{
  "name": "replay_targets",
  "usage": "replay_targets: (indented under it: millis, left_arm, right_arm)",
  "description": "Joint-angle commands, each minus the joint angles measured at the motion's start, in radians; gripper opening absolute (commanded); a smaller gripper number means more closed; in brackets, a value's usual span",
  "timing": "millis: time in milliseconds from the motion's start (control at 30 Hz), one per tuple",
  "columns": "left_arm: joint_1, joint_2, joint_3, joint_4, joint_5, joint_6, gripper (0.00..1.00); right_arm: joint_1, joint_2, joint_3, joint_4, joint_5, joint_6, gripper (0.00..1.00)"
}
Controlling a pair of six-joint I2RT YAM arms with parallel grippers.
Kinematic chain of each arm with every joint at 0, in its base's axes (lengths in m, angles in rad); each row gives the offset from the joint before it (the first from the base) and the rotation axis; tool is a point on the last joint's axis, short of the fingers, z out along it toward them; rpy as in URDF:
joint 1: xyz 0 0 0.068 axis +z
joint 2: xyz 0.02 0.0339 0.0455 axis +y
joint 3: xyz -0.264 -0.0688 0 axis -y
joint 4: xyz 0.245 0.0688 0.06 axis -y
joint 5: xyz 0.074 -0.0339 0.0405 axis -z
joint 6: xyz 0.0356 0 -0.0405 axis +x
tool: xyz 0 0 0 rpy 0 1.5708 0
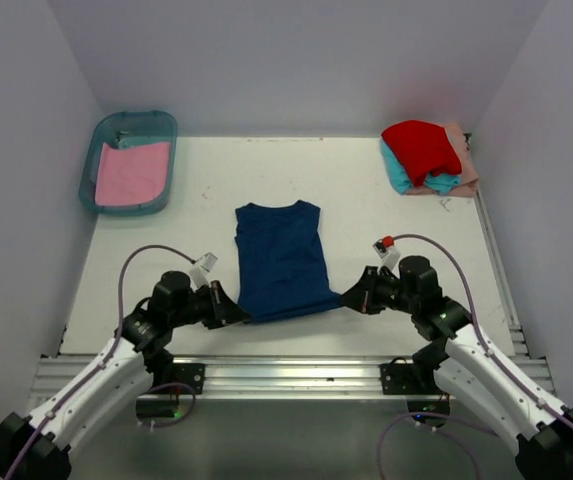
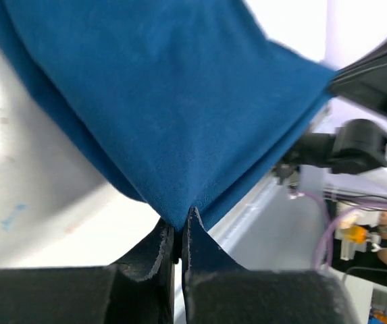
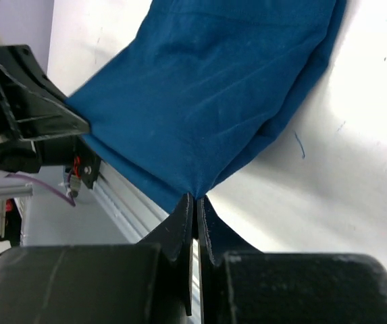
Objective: Fold and stack the t-shirts
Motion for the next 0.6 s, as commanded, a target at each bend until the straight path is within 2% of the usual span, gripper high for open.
replay_targets:
  millis: [0, 100, 200, 367, 567]
  left_arm:
    - [-0.004, -0.118, 0.057, -0.264, -0.013, -0.075, 0.0]
    - [-0.004, -0.123, 0.094, -0.276, -0.033, -0.05, 0.0]
    - [-0.004, -0.041, 0.126, -0.228, -0.062, 0.014, 0.0]
    - [-0.004, 0.091, 0.22, -0.123, -0.202, 0.146, 0.0]
    - [0.001, 0.26, 0.347, -0.023, -0.341, 0.232, 0.0]
  right_arm:
    - [-0.005, -0.09, 0.045, -0.195, 0.036, -0.022, 0.0]
    - [-0.005, -0.113, 0.094, -0.239, 0.068, -0.038, 0.0]
    - [-0.005, -0.063, 0.127, -0.201, 0.099, -0.061, 0.0]
    - [-0.005, 0.114, 0.197, -0.066, 0.168, -0.101, 0.0]
    - [-0.006, 0.336, 0.292, 0.125, 0.209, -0.13, 0.0]
